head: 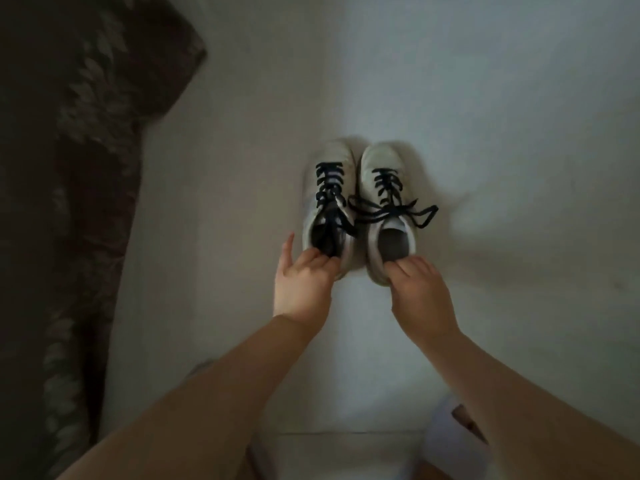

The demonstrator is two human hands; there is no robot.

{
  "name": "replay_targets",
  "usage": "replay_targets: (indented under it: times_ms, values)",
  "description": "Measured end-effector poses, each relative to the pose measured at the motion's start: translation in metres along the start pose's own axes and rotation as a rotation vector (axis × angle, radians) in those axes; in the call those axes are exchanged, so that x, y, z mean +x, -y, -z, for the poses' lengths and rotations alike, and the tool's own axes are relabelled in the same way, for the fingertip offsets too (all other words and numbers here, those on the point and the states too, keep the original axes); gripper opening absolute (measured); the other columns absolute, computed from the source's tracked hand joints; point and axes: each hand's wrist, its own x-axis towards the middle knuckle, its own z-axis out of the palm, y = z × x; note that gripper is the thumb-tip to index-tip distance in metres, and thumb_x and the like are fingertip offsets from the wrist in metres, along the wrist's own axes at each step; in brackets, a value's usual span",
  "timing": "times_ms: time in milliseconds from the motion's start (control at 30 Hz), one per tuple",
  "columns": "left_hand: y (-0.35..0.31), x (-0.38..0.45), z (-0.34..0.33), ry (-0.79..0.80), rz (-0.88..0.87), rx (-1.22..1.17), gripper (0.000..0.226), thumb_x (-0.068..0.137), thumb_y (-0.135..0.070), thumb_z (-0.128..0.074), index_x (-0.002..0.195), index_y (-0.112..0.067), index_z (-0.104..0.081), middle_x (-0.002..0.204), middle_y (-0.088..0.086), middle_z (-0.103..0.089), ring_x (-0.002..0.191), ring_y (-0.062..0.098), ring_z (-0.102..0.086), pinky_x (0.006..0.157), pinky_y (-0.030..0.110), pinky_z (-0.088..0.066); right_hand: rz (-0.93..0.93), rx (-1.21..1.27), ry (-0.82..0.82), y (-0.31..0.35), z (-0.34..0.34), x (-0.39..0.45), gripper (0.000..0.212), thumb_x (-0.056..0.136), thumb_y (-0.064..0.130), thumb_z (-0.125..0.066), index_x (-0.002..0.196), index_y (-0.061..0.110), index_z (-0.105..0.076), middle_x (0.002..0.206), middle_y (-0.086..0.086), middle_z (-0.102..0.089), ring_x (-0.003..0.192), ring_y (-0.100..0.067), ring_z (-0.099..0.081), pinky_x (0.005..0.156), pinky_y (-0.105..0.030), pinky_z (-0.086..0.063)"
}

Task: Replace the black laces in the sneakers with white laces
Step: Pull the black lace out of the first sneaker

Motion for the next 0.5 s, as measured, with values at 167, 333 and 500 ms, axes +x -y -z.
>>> replay_targets:
  times_ms: [167, 333, 500]
  values:
    - [0.005, -0.012, -0.053, -0.203, -0.075, -0.198, 0.019, 0.08, -0.007, -0.056, 0.087, -0.013, -0.073, 0.079, 0.001, -0.069, 0.085, 0.022, -0.062, 0.094, 0.035, -0.048, 0.117, 0.017, -0.131, -0.019, -0.029, -0.014, 0.017, 0.078, 0.002, -0.064, 0.094, -0.001, -0.067, 0.085, -0.015, -0.064, 0.086, -0.029, -0.051, 0.084, -0.036, -0.039]
    - [0.0, -0.01, -0.061, -0.281, -0.045, -0.309, 0.017, 0.08, -0.006, -0.067, 0.094, -0.011, -0.074, 0.086, 0.004, -0.07, 0.091, 0.02, -0.058, 0.086, 0.035, -0.052, 0.164, 0.037, -0.155, -0.02, -0.036, -0.01, 0.024, 0.084, 0.015, -0.056, 0.097, -0.001, -0.068, 0.09, -0.015, -0.066, 0.091, -0.025, -0.05, 0.091, -0.037, -0.039]
    - [-0.001, -0.016, -0.061, -0.205, -0.014, -0.332, 0.026, 0.085, -0.008, -0.053, 0.1, -0.013, -0.072, 0.095, 0.004, -0.069, 0.098, 0.02, -0.059, 0.098, 0.038, -0.045, 0.194, -0.013, -0.056, -0.016, -0.027, 0.005, 0.023, 0.074, 0.021, -0.054, 0.085, 0.005, -0.066, 0.079, -0.009, -0.061, 0.08, -0.028, -0.054, 0.086, -0.035, -0.039]
